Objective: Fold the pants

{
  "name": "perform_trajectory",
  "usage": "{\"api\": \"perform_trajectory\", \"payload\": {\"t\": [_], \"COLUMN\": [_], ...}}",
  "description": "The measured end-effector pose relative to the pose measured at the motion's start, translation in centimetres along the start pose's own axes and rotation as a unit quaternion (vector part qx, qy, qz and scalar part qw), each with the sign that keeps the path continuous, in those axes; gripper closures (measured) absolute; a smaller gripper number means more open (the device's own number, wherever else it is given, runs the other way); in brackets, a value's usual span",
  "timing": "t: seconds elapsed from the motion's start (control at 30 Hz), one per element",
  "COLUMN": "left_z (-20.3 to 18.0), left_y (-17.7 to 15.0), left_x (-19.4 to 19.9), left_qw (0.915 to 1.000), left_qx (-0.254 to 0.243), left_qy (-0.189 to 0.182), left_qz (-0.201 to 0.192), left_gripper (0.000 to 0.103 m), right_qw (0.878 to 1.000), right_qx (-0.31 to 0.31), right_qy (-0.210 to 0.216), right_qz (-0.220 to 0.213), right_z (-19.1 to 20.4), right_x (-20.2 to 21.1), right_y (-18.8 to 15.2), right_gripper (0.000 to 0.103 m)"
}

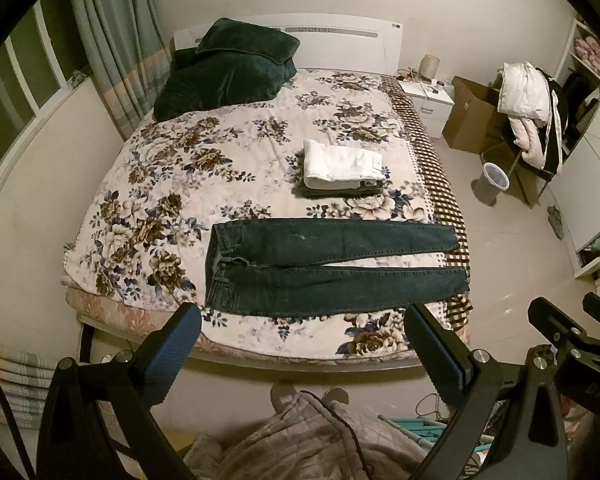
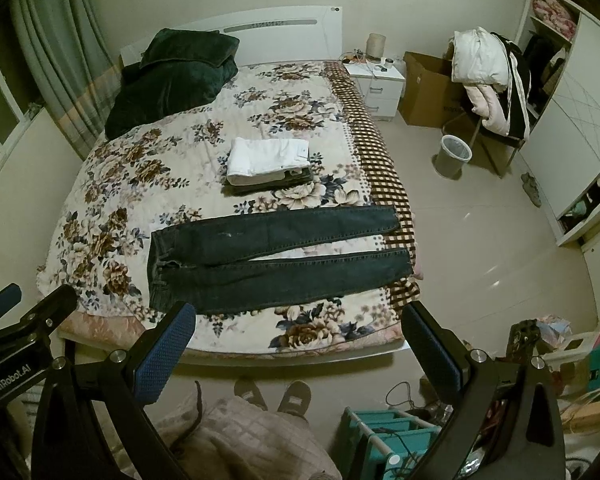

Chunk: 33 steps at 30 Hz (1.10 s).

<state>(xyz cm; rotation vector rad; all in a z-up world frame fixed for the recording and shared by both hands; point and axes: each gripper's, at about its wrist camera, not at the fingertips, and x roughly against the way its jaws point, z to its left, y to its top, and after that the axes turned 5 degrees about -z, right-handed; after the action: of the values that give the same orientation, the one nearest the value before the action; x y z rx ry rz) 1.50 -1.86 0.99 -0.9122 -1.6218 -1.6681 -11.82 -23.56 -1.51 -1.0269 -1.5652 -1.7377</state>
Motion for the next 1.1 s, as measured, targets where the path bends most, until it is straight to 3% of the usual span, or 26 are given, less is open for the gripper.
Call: {"api": "perform_trajectory", "payload": {"t": [0.87, 1.1], "left_z": [1.8, 2.5], "left_y": [0.3, 1.2], "left_x": [-0.1, -4.0], "left_qw": [0.9999, 0.9992], "left_qx": [-0.001, -0.018], "left_qy": [-0.011, 0.006], "left_qz": [0.010, -0.035], "left_gripper": [0.000, 0.000], "right_qw": [1.000, 0.999], "right_qx": [-0.010, -0.026], "right_qy": [0.008, -0.019], "right_qz": [0.013, 0.004], "right_z": [0.7, 0.6], "right_x": [-0.7, -5.2], "right_y": [-1.3, 0.1], "right_gripper": [0.000, 0.000]}}
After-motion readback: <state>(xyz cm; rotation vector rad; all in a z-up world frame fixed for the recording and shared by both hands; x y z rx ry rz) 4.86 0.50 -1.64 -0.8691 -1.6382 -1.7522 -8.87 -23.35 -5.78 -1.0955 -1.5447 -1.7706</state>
